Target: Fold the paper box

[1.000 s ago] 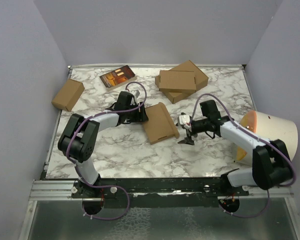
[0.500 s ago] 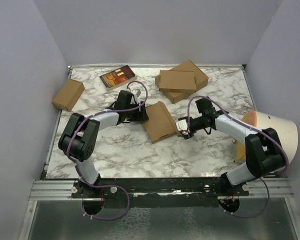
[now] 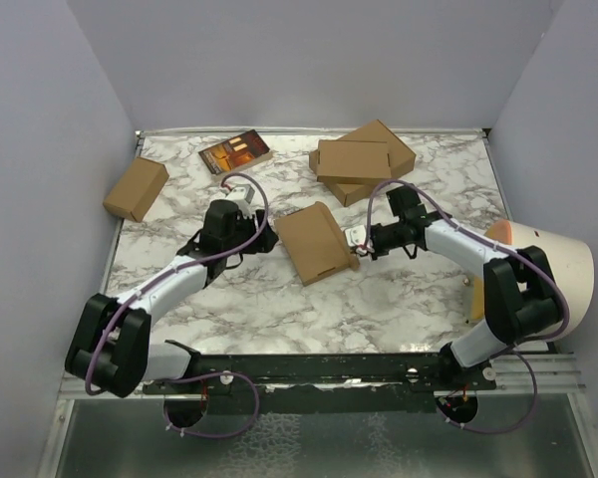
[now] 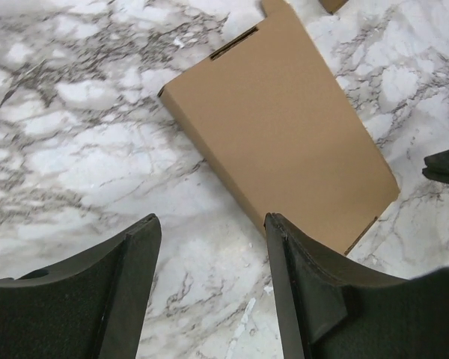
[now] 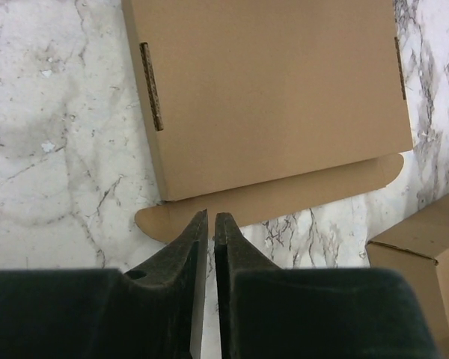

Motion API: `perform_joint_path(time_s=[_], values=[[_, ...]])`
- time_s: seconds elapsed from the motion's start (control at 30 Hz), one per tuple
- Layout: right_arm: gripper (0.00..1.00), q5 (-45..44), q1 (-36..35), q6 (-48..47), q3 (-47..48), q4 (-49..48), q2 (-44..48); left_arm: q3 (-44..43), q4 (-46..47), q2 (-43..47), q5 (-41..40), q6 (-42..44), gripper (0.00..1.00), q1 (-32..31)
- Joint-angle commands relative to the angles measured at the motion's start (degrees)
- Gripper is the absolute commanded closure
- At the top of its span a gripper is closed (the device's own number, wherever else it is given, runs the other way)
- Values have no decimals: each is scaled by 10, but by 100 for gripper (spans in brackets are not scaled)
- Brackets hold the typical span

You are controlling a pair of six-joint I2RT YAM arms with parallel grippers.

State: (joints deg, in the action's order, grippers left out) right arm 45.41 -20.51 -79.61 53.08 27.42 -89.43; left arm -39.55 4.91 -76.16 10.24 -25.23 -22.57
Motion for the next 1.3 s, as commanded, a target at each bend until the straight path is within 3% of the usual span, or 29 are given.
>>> perform_joint_path(time_s=[0.0, 0.43, 0.9, 1.1, 1.27], values=[[92, -22, 2, 17, 21, -24, -19, 62, 14, 59, -65, -30, 40, 3], [96, -58, -33, 10, 5, -45, -46, 117, 4, 123, -81, -67, 41, 3], [95, -36, -99, -17, -26, -29, -40, 126, 52, 116, -30, -80, 41, 3], [94, -18, -155, 16, -5, -29, -52, 126, 83, 96, 15, -81, 38, 3], [90, -4, -159, 33, 4, -6, -34, 121, 84, 85, 24, -68, 37, 3]])
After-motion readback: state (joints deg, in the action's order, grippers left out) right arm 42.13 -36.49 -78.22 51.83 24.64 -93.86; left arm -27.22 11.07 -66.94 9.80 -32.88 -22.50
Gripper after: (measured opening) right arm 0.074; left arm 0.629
